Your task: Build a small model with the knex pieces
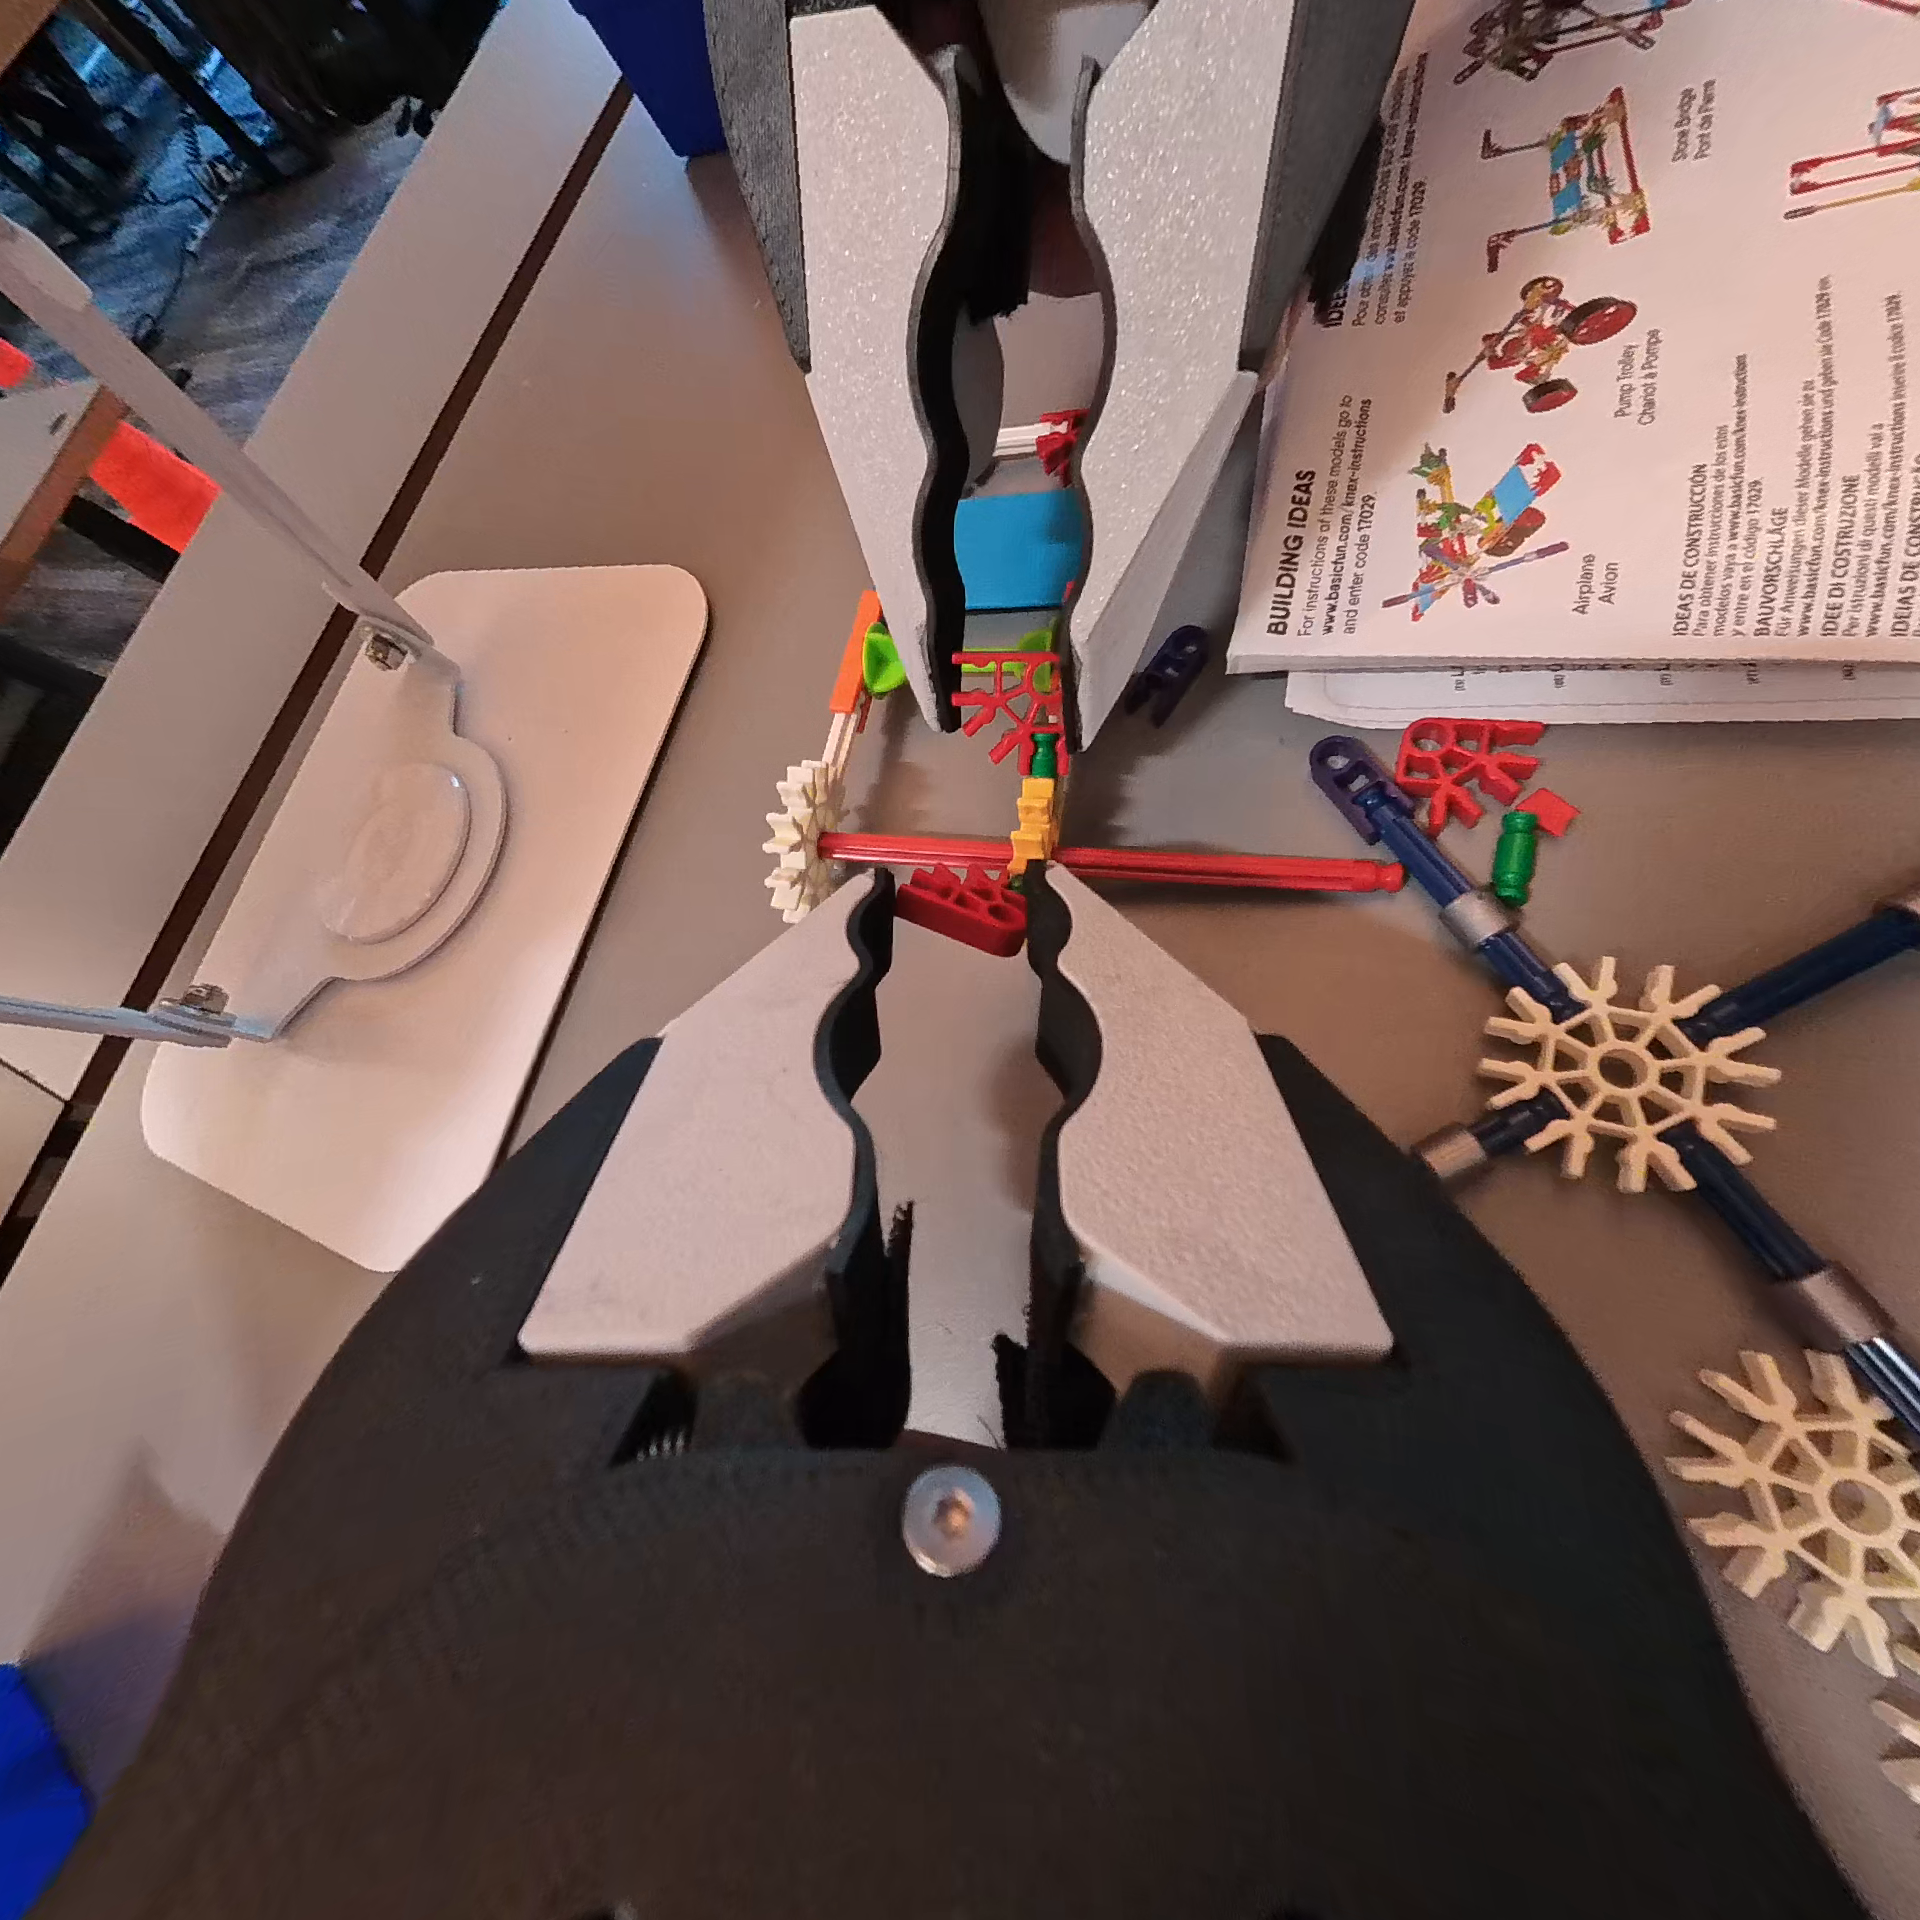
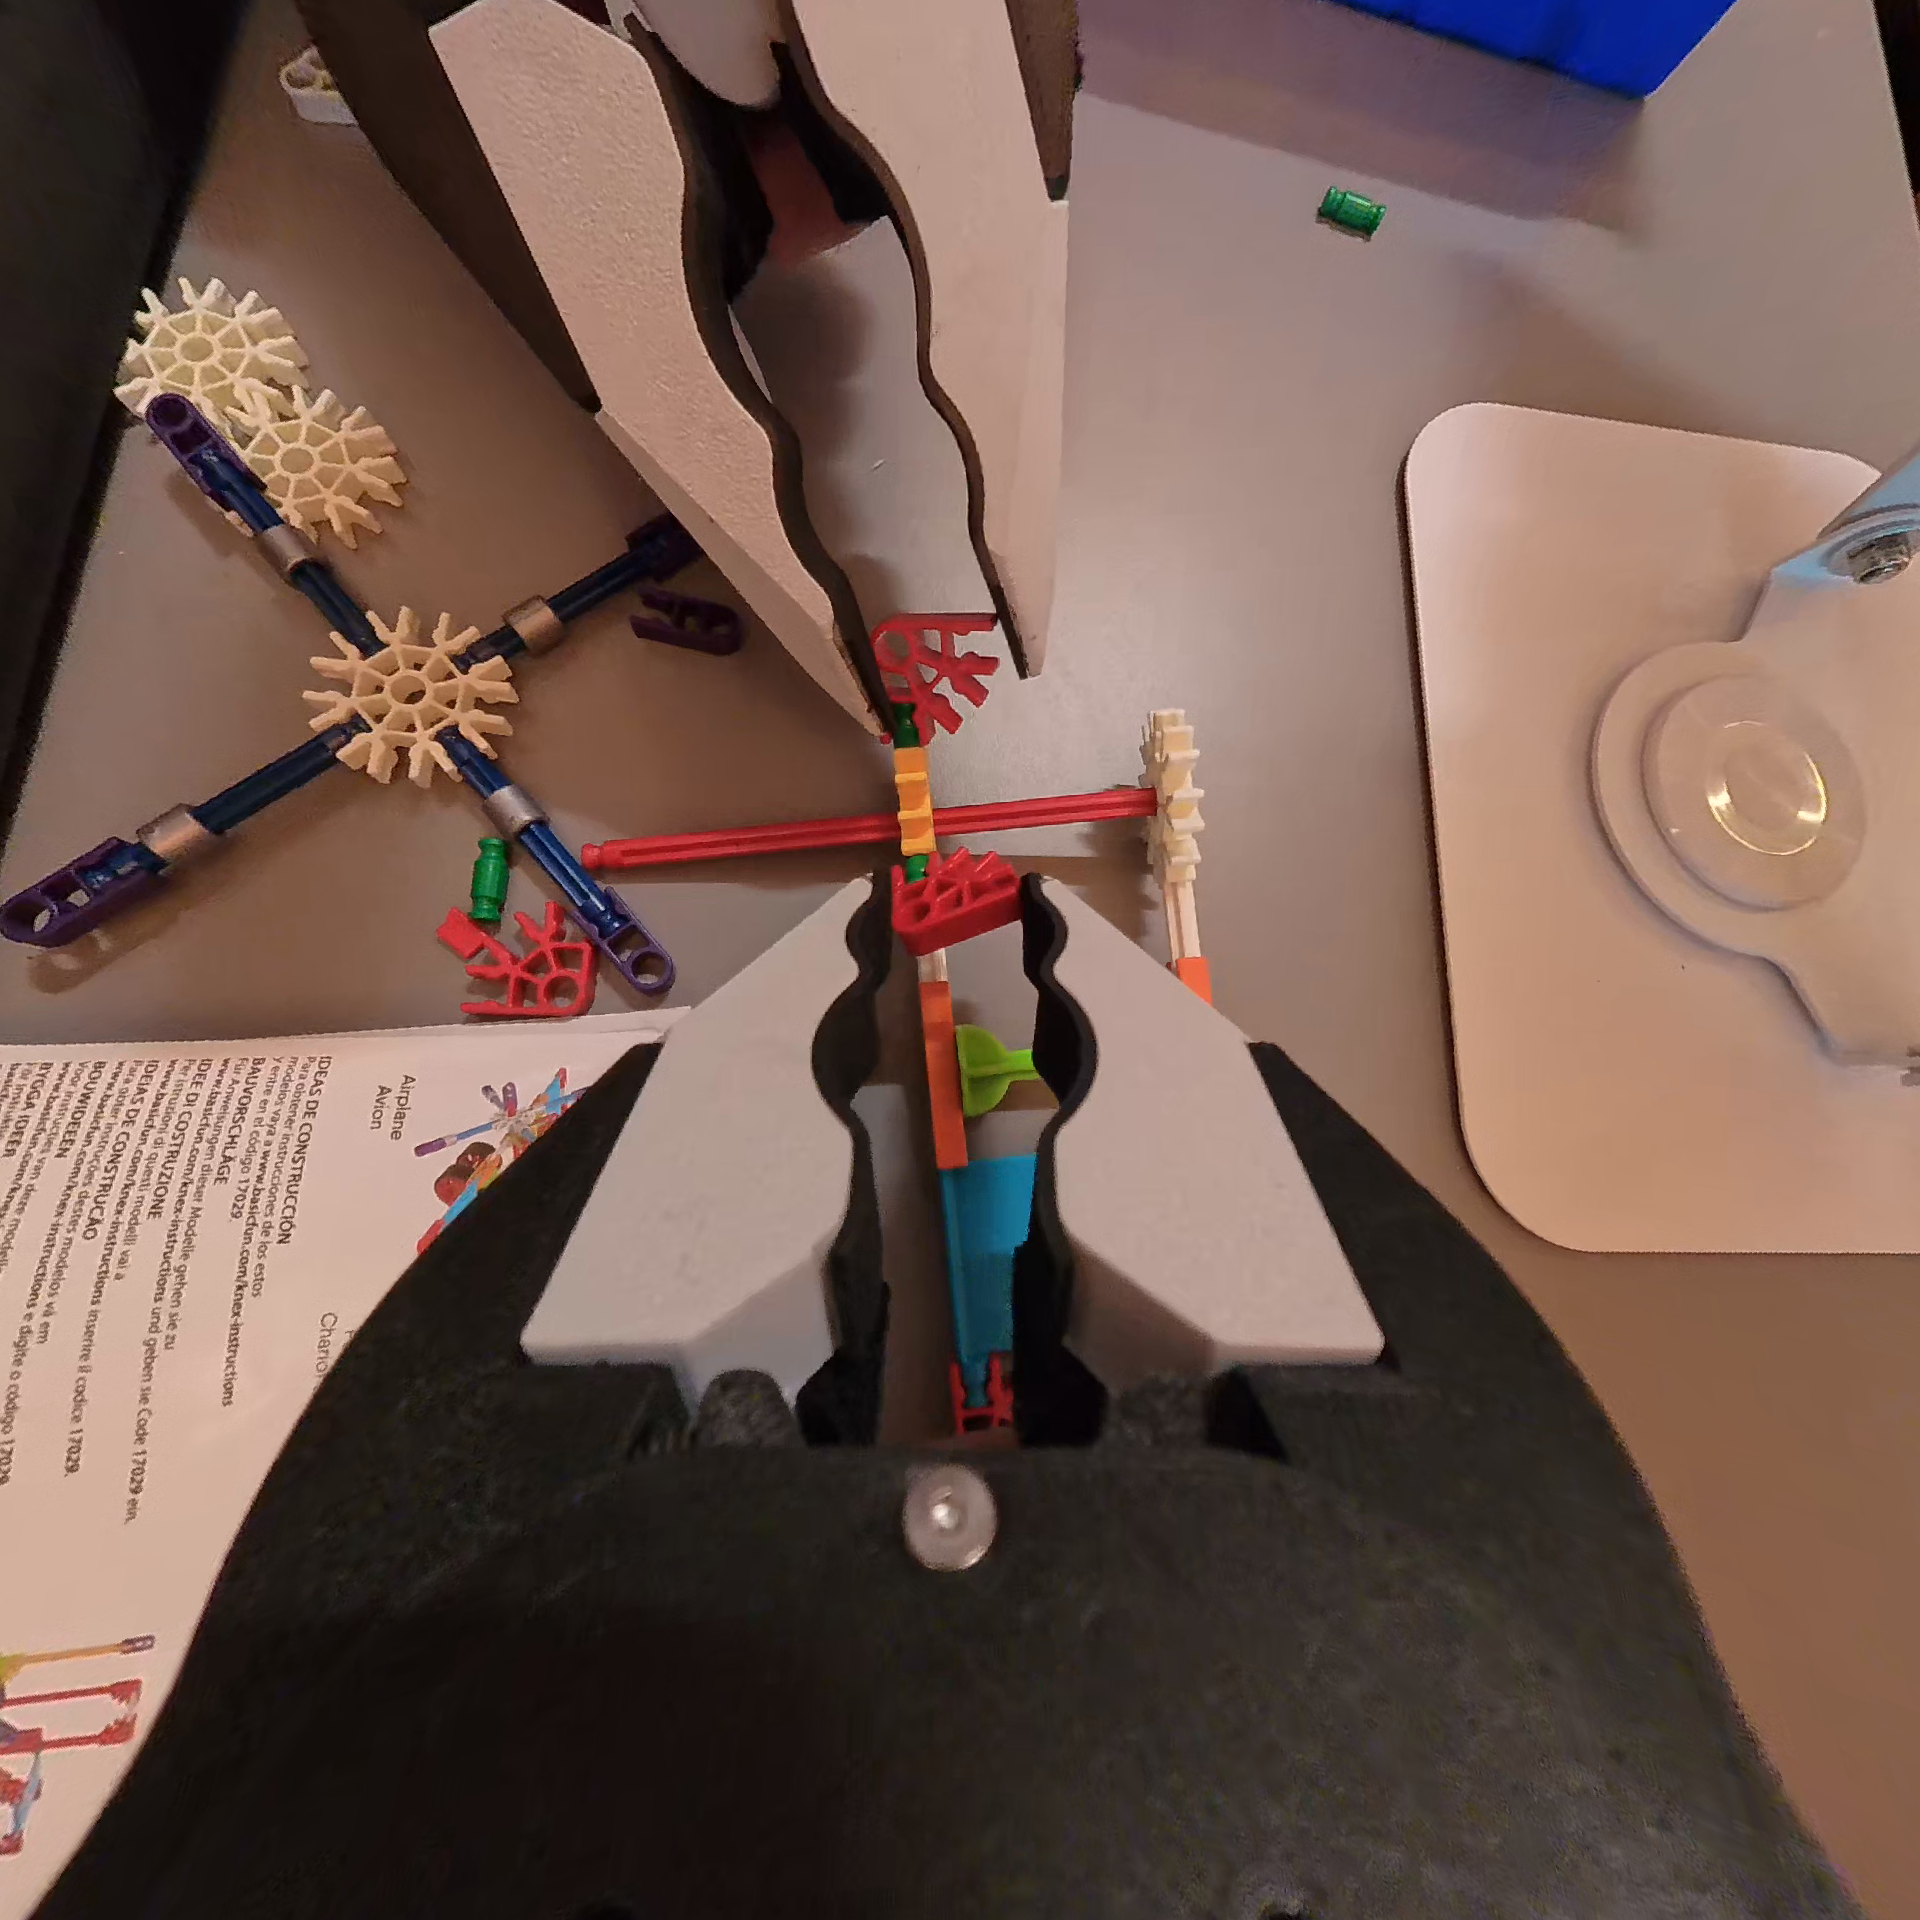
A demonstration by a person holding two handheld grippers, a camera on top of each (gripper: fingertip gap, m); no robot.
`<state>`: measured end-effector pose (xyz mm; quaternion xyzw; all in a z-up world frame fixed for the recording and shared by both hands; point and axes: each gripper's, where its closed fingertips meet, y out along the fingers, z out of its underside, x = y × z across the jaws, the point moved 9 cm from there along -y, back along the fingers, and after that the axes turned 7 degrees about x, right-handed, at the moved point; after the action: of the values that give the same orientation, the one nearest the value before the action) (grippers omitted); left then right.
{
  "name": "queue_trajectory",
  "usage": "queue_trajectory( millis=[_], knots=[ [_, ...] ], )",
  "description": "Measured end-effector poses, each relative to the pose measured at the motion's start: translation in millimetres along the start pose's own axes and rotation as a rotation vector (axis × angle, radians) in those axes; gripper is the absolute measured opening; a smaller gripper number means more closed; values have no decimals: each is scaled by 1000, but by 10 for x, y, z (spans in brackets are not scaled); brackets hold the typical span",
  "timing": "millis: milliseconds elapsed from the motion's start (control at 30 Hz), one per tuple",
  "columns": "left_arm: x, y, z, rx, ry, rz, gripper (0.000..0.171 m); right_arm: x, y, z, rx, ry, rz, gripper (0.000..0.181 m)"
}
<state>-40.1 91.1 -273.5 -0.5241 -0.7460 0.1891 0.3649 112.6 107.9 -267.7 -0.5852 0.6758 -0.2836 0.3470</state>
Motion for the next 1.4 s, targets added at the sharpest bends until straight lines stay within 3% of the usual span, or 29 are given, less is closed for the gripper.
queue_trajectory(
  millis=[500, 933, 1100, 1167, 1400],
  knots=[
    [21, -37, 27, -12, -12, 19, 22, 20, 1, -7, 15, -23, 15, 23],
    [42, -53, 2, 58, -323, -53, 11, -12, 39, -51, 48, 247, -25, 22],
    [52, -141, -1, 7, -164, -39, 16, 16, 35, -52, 32, 128, 11, 23],
    [84, -177, 9, 2, -81, -53, 22, 19, 21, -48, 25, 70, 34, 31],
    [46, -131, 79, 6, 61, 38, 31, 56, 53, -28, 10, -72, 67, 24]
  ],
)
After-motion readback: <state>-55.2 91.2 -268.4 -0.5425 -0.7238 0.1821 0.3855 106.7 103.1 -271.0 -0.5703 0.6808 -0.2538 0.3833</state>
